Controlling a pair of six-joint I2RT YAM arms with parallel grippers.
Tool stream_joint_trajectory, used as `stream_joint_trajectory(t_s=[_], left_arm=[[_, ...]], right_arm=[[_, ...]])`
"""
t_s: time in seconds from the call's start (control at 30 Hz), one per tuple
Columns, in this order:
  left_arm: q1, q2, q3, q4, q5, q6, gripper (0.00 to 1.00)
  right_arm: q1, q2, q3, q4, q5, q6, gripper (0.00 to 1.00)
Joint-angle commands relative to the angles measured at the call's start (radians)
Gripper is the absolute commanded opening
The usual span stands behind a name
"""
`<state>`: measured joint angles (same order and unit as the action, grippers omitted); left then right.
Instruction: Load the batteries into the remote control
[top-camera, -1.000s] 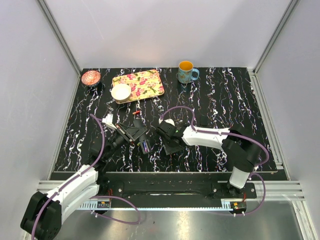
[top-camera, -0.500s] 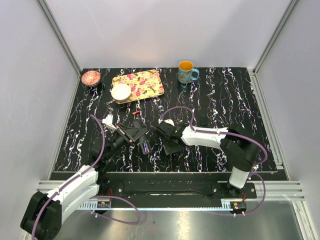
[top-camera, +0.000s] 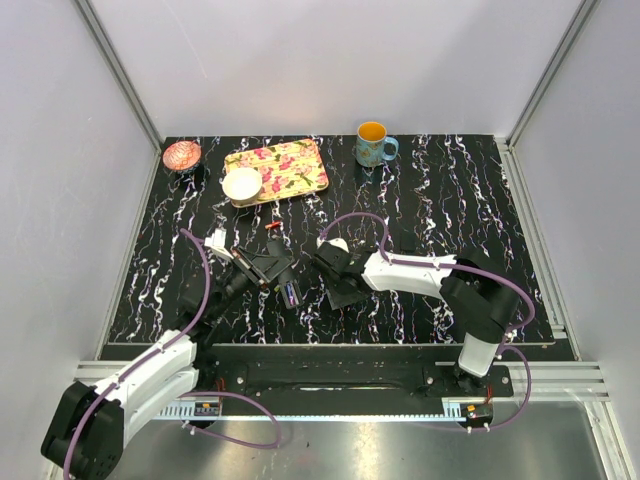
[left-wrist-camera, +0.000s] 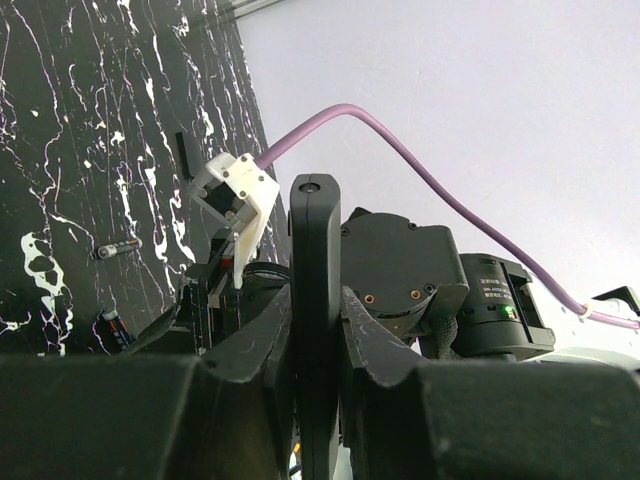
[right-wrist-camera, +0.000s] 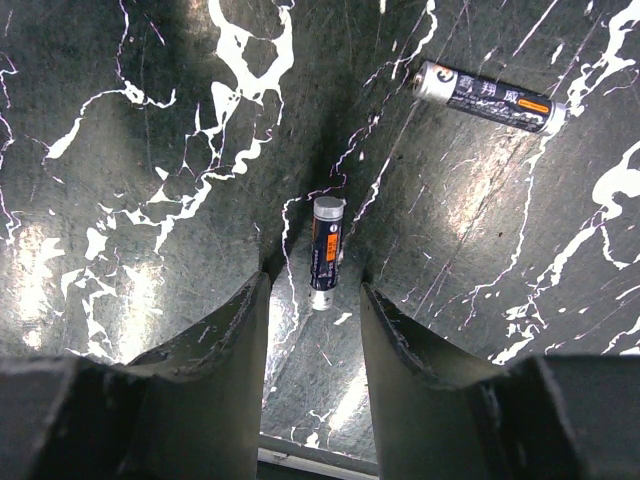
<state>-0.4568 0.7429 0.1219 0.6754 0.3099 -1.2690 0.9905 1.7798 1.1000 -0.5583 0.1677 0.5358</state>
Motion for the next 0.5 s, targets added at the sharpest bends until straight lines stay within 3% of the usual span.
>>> stream_joint_trajectory(t_s=[0.0, 0.1, 0.27, 0.47], left_arm=[[0.004, -0.013, -0.005, 0.064, 0.015, -0.007, 0.0], [0.003, -0.01, -0.008, 0.065, 0.014, -0.007, 0.0], [0.003, -0.008, -0.008, 0.069, 0.014, -0.007, 0.0], [0.004, -0.008, -0.011, 0.073, 0.015, -0.01, 0.0]], right_arm=[[0.008, 0.003, 0.032, 0.006, 0.033, 0.0, 0.46], [0.008, -0.011, 0.031, 0.003, 0.039, 0.0, 0.58], [0.008, -0.029, 0.037, -0.003, 0.052, 0.0, 0.63], [0.007, -0.023, 0.037, 0.0, 0.041, -0.005, 0.39]])
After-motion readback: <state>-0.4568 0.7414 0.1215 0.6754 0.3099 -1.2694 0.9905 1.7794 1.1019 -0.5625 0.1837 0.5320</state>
